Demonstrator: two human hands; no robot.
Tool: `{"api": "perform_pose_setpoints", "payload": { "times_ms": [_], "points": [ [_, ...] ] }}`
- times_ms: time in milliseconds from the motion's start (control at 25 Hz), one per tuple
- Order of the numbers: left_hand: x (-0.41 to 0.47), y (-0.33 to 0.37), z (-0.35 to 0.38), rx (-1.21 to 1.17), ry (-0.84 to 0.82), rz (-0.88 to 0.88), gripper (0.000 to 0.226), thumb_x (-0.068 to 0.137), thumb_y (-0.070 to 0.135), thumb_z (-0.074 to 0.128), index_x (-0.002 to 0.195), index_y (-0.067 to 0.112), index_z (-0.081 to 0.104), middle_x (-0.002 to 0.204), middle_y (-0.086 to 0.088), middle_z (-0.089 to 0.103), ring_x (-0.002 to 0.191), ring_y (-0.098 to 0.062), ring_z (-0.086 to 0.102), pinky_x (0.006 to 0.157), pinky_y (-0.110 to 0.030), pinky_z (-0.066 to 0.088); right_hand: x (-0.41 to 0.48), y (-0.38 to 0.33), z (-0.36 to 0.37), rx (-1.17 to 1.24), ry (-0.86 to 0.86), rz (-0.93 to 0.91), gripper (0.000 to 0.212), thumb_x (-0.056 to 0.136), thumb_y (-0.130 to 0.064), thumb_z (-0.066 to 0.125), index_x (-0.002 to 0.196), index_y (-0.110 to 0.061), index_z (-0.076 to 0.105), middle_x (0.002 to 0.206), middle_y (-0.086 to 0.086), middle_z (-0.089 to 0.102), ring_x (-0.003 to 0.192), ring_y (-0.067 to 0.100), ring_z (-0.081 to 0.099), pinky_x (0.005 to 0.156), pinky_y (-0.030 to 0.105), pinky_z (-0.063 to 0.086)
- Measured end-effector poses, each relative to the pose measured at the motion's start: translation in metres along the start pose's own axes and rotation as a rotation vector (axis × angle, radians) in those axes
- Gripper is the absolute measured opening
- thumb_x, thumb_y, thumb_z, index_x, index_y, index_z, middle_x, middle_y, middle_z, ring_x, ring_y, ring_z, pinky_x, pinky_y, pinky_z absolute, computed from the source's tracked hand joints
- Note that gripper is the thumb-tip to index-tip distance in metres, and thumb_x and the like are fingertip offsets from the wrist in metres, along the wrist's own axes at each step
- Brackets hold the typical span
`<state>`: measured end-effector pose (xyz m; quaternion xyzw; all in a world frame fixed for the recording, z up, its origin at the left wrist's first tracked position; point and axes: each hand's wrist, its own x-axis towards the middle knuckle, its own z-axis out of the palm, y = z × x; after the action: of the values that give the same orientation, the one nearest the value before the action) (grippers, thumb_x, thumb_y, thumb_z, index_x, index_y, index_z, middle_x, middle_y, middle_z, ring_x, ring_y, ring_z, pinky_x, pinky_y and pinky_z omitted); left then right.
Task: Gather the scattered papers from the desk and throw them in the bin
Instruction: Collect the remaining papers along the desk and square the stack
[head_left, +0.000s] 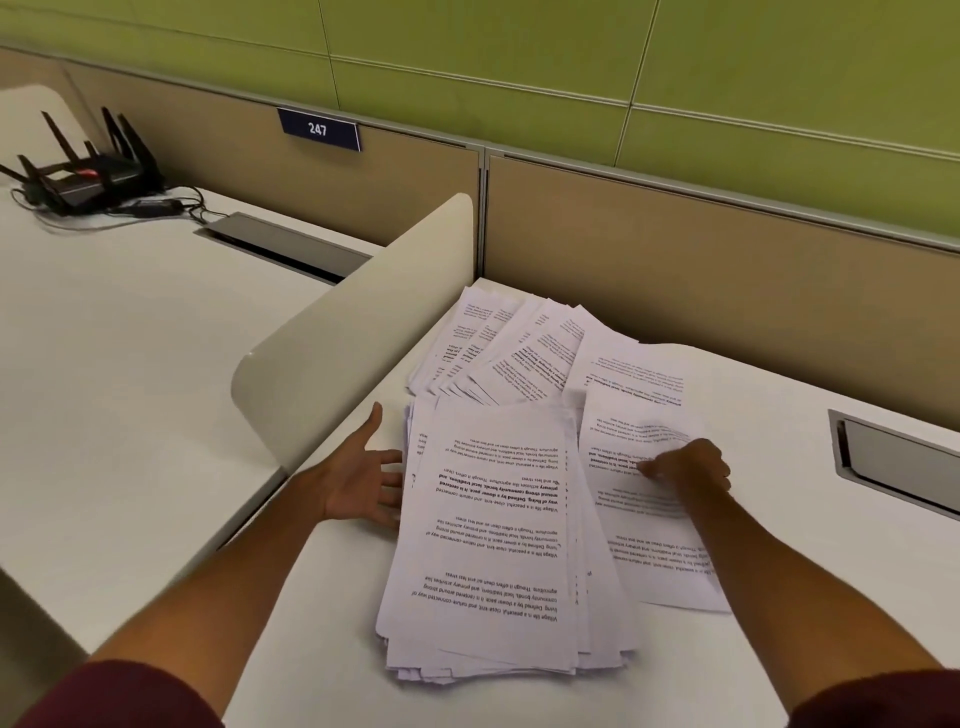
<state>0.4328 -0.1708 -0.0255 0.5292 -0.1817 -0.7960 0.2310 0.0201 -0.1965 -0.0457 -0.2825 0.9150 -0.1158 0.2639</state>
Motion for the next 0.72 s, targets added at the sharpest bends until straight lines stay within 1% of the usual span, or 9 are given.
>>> {"api": "perform_pose_setpoints", "payload": {
  "times_ms": [120,200,320,400,440,520,600,680,720],
  "points": [
    [0.002,-0.003,0.0,0.002,-0.019,0.011,0.096,0.068,0.086,0.042,0.128,0.012,0.053,0.111,-0.016,0.064,0.102,-0.035,0.062,0.089,-0.058,0.047,0.0,-0.004,0.002,0.035,-0.011,0.009,0.088,0.056,-0.033,0.092,0.126,-0.002,0.048,0.129,0.019,0.055,0.121,0.039,0.052,0.101,0.052,0.044],
    [0.003,-0.004,0.0,0.002,-0.022,0.016,0.095,0.069,0.085,0.041,0.128,0.012,0.053,0.112,-0.015,0.063,0.103,-0.034,0.06,0.091,-0.058,0.045,0.003,-0.005,0.002,0.053,-0.025,0.016,0.077,0.061,-0.027,0.09,0.122,-0.002,0.05,0.127,0.021,0.056,0.121,0.04,0.05,0.102,0.052,0.043],
    [0.004,-0.005,0.001,0.0,-0.019,0.022,0.092,0.07,0.085,0.04,0.123,0.012,0.056,0.108,-0.015,0.066,0.101,-0.034,0.061,0.091,-0.058,0.045,0.005,-0.007,0.0,0.114,-0.028,0.026,0.066,0.065,-0.013,0.086,0.119,0.003,0.05,0.124,0.023,0.059,0.118,0.04,0.053,0.1,0.044,0.046],
    [0.005,-0.005,0.001,0.0,-0.017,0.028,0.091,0.071,0.085,0.038,0.122,0.012,0.057,0.106,-0.014,0.067,0.1,-0.034,0.062,0.089,-0.057,0.046,0.005,-0.009,-0.004,0.205,-0.037,0.037,0.069,0.066,-0.004,0.084,0.124,0.005,0.047,0.124,0.024,0.058,0.116,0.04,0.056,0.093,0.04,0.049],
    [0.005,-0.006,0.001,0.002,-0.015,0.029,0.09,0.071,0.085,0.038,0.121,0.012,0.058,0.104,-0.013,0.068,0.098,-0.034,0.063,0.089,-0.056,0.046,0.003,-0.01,-0.007,0.253,-0.057,0.038,0.075,0.066,-0.003,0.085,0.128,0.006,0.043,0.127,0.025,0.056,0.117,0.041,0.055,0.092,0.041,0.049],
    [0.005,-0.007,0.002,0.007,-0.013,0.032,0.088,0.073,0.084,0.039,0.118,0.011,0.06,0.096,-0.012,0.07,0.093,-0.033,0.063,0.087,-0.055,0.047,0.002,-0.007,-0.011,0.29,-0.107,0.031,0.082,0.065,-0.003,0.086,0.132,0.009,0.039,0.131,0.025,0.054,0.12,0.041,0.054,0.096,0.042,0.049],
    [0.006,-0.008,0.002,0.019,-0.008,0.04,0.084,0.074,0.082,0.041,0.116,0.011,0.06,0.094,-0.012,0.07,0.093,-0.032,0.063,0.087,-0.054,0.047,0.0,0.001,-0.012,0.299,-0.114,-0.053,0.073,0.068,-0.005,0.084,0.13,0.006,0.047,0.129,0.02,0.057,0.117,0.04,0.056,0.097,0.042,0.049],
    [0.006,-0.01,0.003,0.029,0.0,0.047,0.082,0.075,0.08,0.043,0.116,0.012,0.06,0.097,-0.012,0.069,0.095,-0.032,0.063,0.087,-0.054,0.048,-0.005,0.011,-0.015,0.331,-0.107,-0.211,0.05,0.075,-0.007,0.078,0.122,-0.001,0.059,0.123,0.018,0.063,0.106,0.037,0.061,0.092,0.04,0.051],
    [0.005,-0.011,0.004,0.035,0.002,0.051,0.081,0.075,0.079,0.044,0.116,0.012,0.06,0.097,-0.012,0.069,0.094,-0.032,0.063,0.086,-0.053,0.049,-0.006,0.016,-0.017,0.329,-0.092,-0.321,0.04,0.08,-0.009,0.073,0.118,-0.005,0.062,0.119,0.017,0.065,0.103,0.037,0.063,0.09,0.041,0.053]
  ]
}}
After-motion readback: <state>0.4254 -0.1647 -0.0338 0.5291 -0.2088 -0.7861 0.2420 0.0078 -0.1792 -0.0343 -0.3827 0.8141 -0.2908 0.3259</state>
